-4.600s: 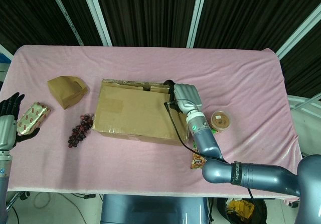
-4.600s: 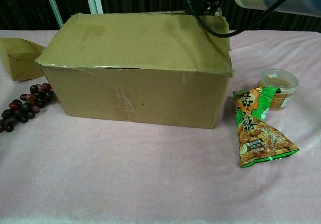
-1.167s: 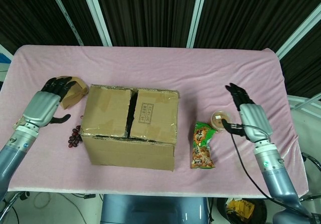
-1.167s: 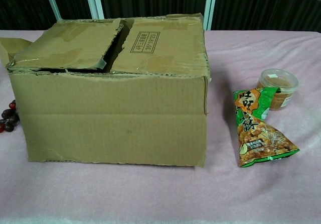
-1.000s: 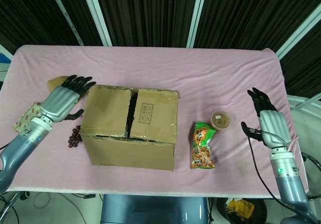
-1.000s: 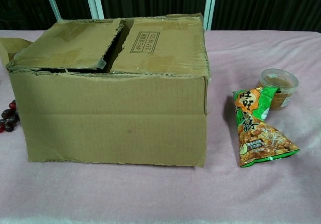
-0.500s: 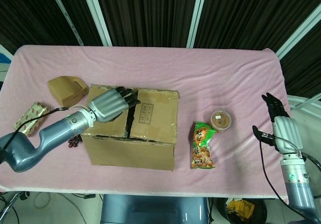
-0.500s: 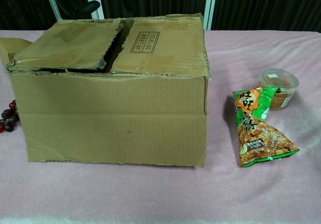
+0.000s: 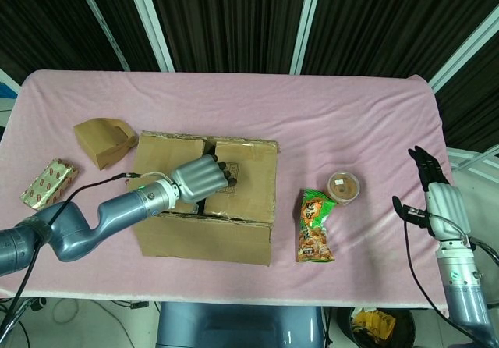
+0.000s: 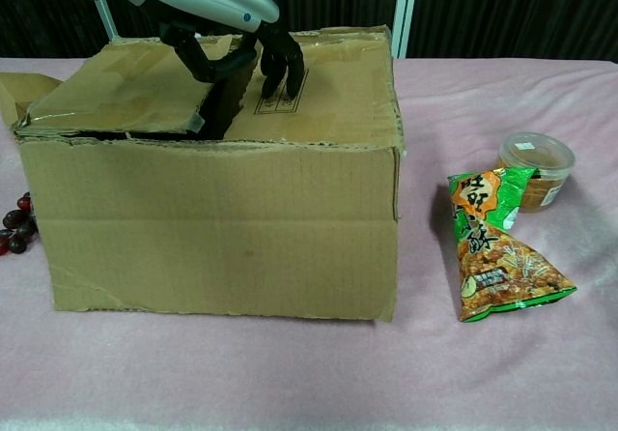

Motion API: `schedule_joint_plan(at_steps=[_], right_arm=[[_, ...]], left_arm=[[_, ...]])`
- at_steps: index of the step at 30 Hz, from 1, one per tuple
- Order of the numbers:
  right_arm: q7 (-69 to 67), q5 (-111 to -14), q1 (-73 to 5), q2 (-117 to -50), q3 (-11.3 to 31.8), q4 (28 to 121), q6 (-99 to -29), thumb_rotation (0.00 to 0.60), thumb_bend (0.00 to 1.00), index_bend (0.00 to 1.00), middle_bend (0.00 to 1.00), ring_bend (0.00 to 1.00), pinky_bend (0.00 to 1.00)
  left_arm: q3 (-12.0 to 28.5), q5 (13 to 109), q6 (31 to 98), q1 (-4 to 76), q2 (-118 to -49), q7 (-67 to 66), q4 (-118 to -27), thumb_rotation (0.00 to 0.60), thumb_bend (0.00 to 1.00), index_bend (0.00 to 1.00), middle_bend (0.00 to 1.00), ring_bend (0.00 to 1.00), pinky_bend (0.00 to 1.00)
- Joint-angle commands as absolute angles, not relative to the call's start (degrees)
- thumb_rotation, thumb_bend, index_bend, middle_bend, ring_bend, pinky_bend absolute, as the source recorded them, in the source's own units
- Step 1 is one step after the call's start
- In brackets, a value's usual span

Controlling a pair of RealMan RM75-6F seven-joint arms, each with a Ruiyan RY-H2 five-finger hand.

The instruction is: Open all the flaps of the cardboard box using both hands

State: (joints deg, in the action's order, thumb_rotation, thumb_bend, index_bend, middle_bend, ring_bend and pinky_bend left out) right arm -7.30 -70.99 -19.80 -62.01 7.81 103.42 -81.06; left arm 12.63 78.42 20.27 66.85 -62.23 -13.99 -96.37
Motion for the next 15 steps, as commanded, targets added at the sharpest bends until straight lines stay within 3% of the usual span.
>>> schedule_joint_plan(at_steps=[1,15], right_arm=[[-7.6,-71.1,-19.6,-62.0,8.1,103.5,-80.8,0.600,0.44,0.00,0.02,0.03,0.25],[-7.9,-71.7,-18.7,-62.0,9.3,103.9,-79.8,0.600,0.45,0.00,0.02,0.03,0.25]], left_arm=[[11.8,77.8,20.0,67.5,-62.7,-14.9,-96.0,0.600,0.87,0.27,0.37,0.27,0.34],[7.8,74.2,19.5,68.9,-61.2,-17.4,-96.8,0.600,0.93,0.41,0.57,0.42,0.44]])
